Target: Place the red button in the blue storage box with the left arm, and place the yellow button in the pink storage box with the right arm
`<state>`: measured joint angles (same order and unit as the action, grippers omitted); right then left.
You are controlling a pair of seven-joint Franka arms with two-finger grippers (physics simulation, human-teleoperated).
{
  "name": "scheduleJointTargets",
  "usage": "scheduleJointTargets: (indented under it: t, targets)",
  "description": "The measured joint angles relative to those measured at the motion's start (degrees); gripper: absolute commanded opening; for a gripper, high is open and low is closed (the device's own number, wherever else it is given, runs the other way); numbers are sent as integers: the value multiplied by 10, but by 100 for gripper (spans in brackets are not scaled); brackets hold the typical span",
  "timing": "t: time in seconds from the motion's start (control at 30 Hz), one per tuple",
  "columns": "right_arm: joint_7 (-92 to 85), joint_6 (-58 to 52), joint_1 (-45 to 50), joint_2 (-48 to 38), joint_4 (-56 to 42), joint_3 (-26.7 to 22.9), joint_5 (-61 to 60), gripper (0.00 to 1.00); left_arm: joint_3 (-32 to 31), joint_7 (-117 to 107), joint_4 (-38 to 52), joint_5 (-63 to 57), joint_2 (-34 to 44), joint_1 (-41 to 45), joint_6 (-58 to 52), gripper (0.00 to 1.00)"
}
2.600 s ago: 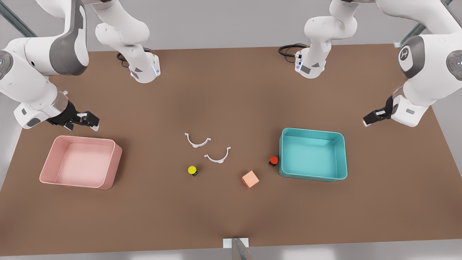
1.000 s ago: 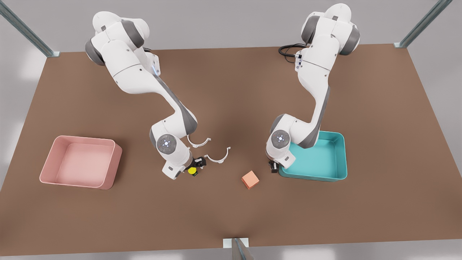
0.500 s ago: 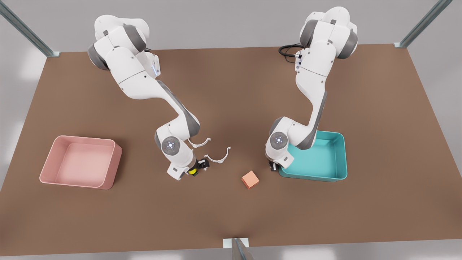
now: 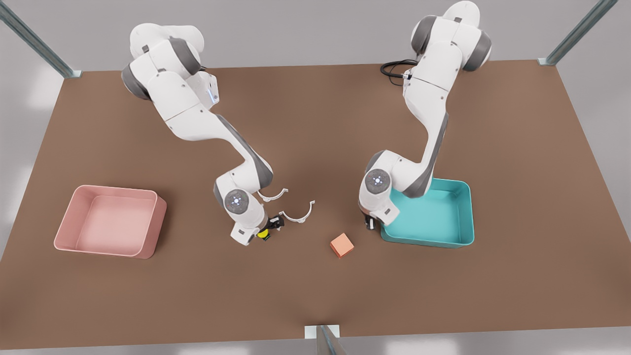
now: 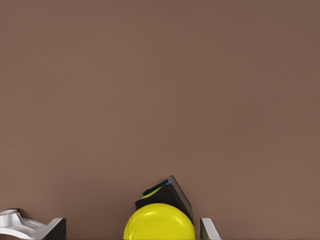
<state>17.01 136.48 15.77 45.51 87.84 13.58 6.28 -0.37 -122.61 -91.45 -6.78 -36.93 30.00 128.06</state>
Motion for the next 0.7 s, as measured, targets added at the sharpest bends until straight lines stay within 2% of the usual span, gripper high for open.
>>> scheduleJointTargets:
  t: [0.17, 0.2, 0.23, 0.27, 0.43, 0.57, 0.6, 0.63, 0.67, 0.7]
  targets:
    - [-4, 27, 1, 22, 1, -2, 19, 100, -1, 10, -1, -4, 69, 1, -76, 51]
    - [-4, 32, 1, 25, 1, -2, 23, 95, 0, 14, -2, -4, 77, -1, -91, 51]
    - [-5, 37, 1, 26, 2, -2, 26, 79, 1, 19, -3, -4, 83, -9, -105, 51]
    - [-7, 43, 0, 27, 6, -2, 27, 72, 1, 26, -4, -4, 90, -21, -119, 51]
    - [-11, 69, -2, 28, 18, -4, 33, 60, 1, 79, -37, -4, 118, -103, -166, 51]
    - [-13, 73, -9, 2, 18, -1, 34, 60, 1, 126, -47, 2, 98, -137, -179, 51]
    - [-14, 67, -18, -17, 18, 0, 34, 60, 1, 137, -50, 4, 95, -138, -181, 54]
    - [-15, 60, -27, -37, 18, 1, 34, 60, 1, 147, -53, 6, 94, -139, -182, 66]
    - [-15, 51, -40, -56, 18, 2, 34, 55, 1, 156, -56, 8, 93, -139, -183, 96]
    - [-16, 43, -53, -69, 18, 4, 34, 48, 1, 165, -57, 9, 93, -139, -185, 99]
